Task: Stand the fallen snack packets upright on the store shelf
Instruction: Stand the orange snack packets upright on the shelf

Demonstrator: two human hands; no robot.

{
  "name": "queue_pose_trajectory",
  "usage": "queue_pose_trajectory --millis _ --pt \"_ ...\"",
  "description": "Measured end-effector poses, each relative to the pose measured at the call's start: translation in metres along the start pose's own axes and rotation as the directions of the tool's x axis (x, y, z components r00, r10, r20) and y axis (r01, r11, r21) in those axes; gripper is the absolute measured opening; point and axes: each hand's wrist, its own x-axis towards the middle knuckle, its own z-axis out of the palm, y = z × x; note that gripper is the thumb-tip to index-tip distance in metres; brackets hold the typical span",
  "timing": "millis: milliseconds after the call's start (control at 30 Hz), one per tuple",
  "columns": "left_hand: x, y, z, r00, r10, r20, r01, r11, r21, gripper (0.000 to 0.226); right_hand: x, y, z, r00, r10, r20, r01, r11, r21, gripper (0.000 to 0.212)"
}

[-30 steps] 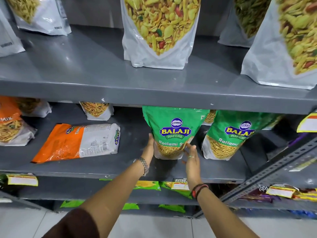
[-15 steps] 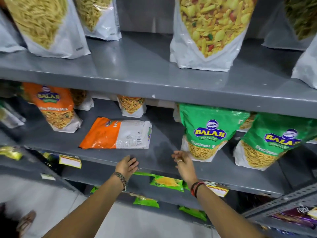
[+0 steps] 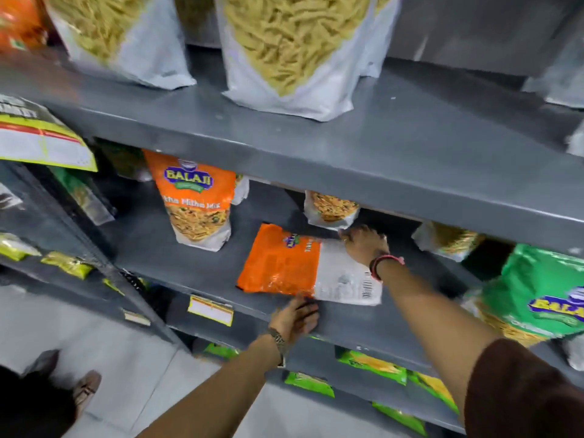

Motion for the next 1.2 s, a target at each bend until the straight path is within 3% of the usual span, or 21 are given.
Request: queue_pose_trajectory --millis 67,167,267,400,500,567,633,700,767,933,1067,1200 --pt "0.004 0.009 -0.008 0.994 -0.073 0.080 0.072 0.997 0.007 0.026 0.017 -0.016 0.009 0.994 0.034 0.106 -0.034 0.999 0.001 0.049" --pt "0.007 0.015 -0.017 0.976 -0.132 0.172 0.128 0.991 0.038 0.030 0.028 -0.030 0.017 0.974 0.108 0.201 -0.132 0.985 0.113 0.031" --pt "0.008 0.016 -0.023 0.986 -0.118 0.122 0.106 0.989 0.104 0.023 0.028 -0.038 0.016 0.956 0.162 0.244 -0.210 0.960 0.186 0.024" --pt "0.001 0.017 -0.026 0.995 -0.074 0.062 0.070 0.996 0.063 0.020 0.013 -0.042 0.007 0.970 0.073 0.233 -0.123 0.971 0.206 0.011" --pt "-0.003 0.018 -0.027 0.998 0.010 0.065 -0.012 1.000 0.028 0.017 -0.008 -0.041 -0.001 0.980 0.062 0.191 -0.112 0.958 0.264 0.031" --pt "-0.003 0.015 -0.026 0.996 0.068 0.050 -0.068 0.998 -0.003 0.030 -0.023 -0.036 -0.006 0.977 0.114 0.182 -0.166 0.940 0.299 0.028" --pt "-0.008 0.011 -0.027 0.994 0.109 -0.028 -0.109 0.994 -0.015 0.025 -0.036 -0.029 -0.006 0.973 0.136 0.185 -0.193 0.921 0.338 0.016" --pt "-0.015 0.010 -0.029 0.987 0.146 -0.071 -0.150 0.987 -0.063 0.022 -0.049 -0.021 -0.004 0.976 0.179 0.127 -0.219 0.829 0.514 0.021" --pt "-0.019 0.016 -0.031 0.981 0.177 -0.079 -0.184 0.979 -0.091 0.023 -0.062 -0.015 -0.003 0.968 0.242 0.073 -0.219 0.660 0.718 0.021" --pt "-0.026 0.059 -0.020 0.921 0.389 -0.035 -0.390 0.919 -0.056 0.042 -0.085 0.004 -0.009 0.947 0.317 -0.046 -0.097 0.422 0.902 0.033" --pt "-0.031 0.090 -0.007 0.795 0.601 0.084 -0.605 0.775 0.185 0.041 -0.092 0.014 -0.002 0.938 0.321 -0.131 0.016 0.335 0.942 0.038" --pt "-0.035 0.096 0.007 0.732 0.669 0.126 -0.663 0.660 0.353 0.038 -0.089 0.017 0.016 0.914 0.374 -0.156 0.048 0.282 0.958 0.032"
